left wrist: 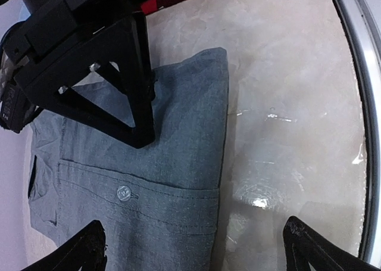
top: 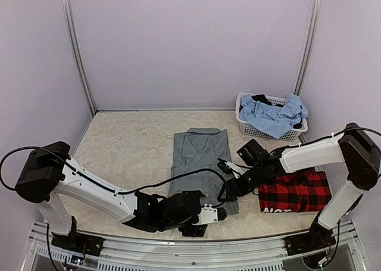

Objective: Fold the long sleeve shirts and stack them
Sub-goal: Pick up the 2/3-rectangle-folded shirt from the center of the board.

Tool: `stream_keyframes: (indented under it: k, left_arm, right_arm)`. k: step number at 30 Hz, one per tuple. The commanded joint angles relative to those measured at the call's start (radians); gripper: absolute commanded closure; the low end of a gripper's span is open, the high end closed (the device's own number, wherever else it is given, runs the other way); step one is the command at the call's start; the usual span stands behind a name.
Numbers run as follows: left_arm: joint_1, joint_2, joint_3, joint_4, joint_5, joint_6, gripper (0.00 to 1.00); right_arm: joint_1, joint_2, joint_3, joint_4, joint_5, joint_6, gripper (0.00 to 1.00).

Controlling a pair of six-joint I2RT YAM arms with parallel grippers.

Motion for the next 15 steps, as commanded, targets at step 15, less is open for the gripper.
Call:
stream_keyframes:
  k: [15]
  left_arm:
    - [0.021,0.22,0.128,-0.09,-0.189,0.179,0.23]
  right_arm:
    - [-0.111,-0.127,-0.111,-0.105,-0.038,-0.032,0.33]
